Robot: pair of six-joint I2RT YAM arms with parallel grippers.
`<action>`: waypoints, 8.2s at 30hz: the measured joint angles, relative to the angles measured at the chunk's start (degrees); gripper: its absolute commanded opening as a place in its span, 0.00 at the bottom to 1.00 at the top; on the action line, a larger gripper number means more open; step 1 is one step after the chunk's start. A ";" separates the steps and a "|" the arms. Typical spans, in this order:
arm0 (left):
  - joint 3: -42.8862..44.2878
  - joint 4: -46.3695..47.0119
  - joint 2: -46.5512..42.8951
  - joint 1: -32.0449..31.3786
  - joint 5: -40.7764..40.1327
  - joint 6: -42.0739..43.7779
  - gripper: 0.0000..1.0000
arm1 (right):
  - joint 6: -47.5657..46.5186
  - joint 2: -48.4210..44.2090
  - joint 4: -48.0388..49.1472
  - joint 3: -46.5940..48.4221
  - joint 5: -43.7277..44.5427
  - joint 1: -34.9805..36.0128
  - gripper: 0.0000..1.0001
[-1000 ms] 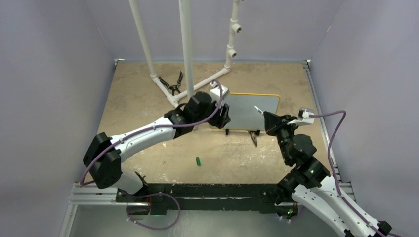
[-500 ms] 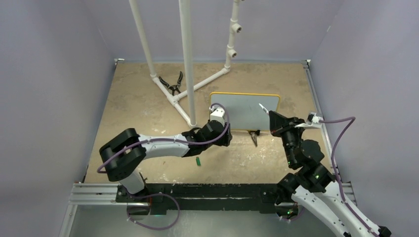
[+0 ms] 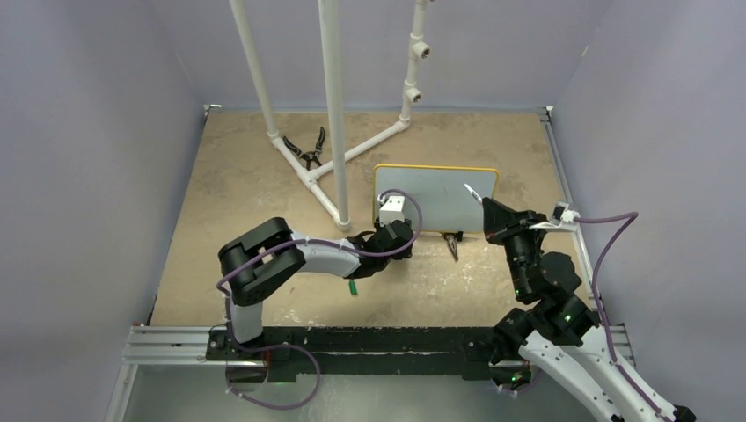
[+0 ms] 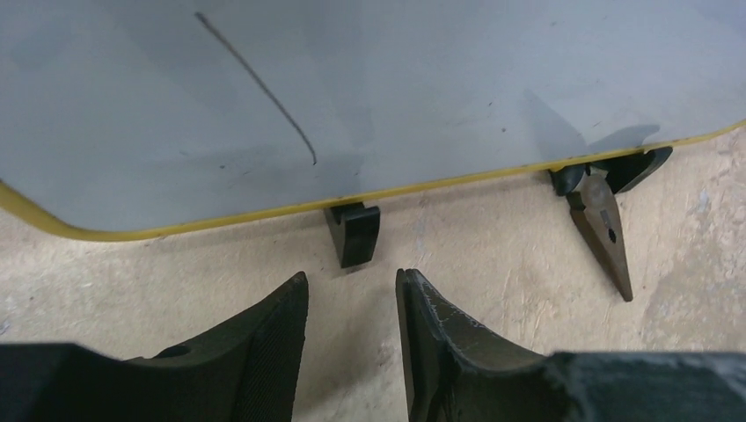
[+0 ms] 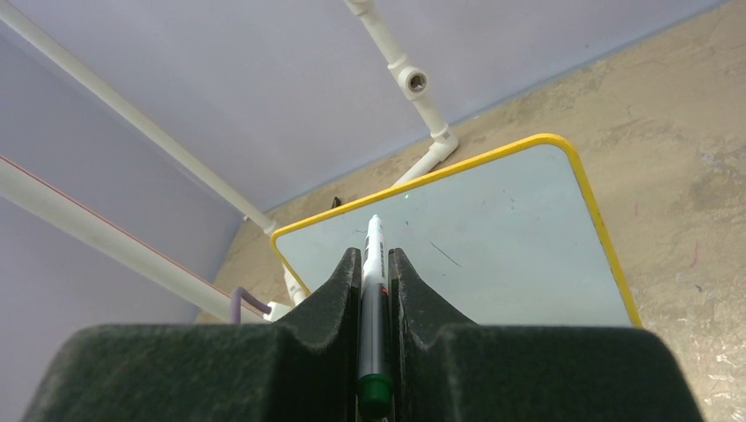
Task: Write a sentence on the whiteboard
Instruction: Move the whiteboard stand to the center of the board, then write a sentence on the whiteboard.
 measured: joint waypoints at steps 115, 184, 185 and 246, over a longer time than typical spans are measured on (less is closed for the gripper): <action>2.14 -18.51 -27.12 25.57 56.17 39.01 0.22 | -13.11 22.84 21.44 -3.32 -31.41 2.12 0.00; 2.05 -17.46 -26.38 26.05 58.73 39.10 0.00 | -13.44 24.57 24.76 -3.32 -27.69 6.97 0.00; 2.05 -17.46 -26.38 26.05 58.73 39.10 0.00 | -13.44 24.72 24.90 -3.32 -27.65 6.97 0.00; 2.05 -17.44 -26.38 26.05 58.18 39.21 0.00 | -10.73 26.23 20.52 -4.33 -22.32 7.93 0.00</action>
